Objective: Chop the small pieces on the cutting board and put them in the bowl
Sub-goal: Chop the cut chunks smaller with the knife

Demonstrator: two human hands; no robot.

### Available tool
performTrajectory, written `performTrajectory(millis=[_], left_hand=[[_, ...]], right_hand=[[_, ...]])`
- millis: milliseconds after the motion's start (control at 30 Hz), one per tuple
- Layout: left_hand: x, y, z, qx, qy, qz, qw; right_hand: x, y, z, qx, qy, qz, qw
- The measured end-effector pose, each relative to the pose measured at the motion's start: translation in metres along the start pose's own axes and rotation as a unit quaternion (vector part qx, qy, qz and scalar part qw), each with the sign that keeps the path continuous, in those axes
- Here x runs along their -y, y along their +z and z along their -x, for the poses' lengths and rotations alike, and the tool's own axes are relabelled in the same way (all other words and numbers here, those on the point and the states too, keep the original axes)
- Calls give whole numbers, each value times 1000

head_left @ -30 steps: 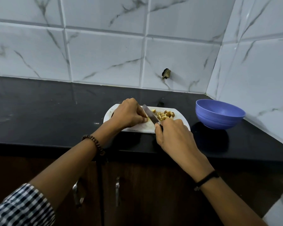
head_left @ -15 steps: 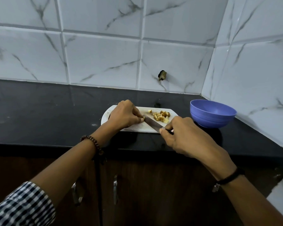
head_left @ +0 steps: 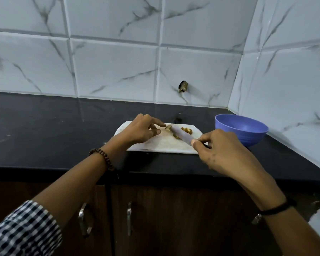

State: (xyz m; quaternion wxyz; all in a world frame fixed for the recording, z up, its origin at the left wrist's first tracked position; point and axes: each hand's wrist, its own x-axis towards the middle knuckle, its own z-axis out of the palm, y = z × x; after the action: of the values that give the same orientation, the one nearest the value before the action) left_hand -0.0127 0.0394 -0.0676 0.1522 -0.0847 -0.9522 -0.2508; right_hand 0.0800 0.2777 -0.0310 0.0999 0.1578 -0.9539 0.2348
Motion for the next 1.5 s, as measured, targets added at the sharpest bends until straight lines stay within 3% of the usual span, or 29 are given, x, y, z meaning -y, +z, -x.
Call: performTrajectory(millis=[633,733,833,1167,1500], left_hand=[[-6,21,-10,-90,-20,-62,994],[-5,22,-11,-71,-30,-63,995],[-8,19,-12,-4,-21,-87,996],[-8,11,-21,43,22,-76,996],[-8,9,-13,-16,20,-41,999]], right_hand=[[8,21,-20,61,-11,86,994],[5,0,-10,88,-17,83,993],[0,-22,-5,93,-17,76,993],[-10,-19,-3,35,-5,12,999],[-12,-5,-9,-1,-13,-20,1000]])
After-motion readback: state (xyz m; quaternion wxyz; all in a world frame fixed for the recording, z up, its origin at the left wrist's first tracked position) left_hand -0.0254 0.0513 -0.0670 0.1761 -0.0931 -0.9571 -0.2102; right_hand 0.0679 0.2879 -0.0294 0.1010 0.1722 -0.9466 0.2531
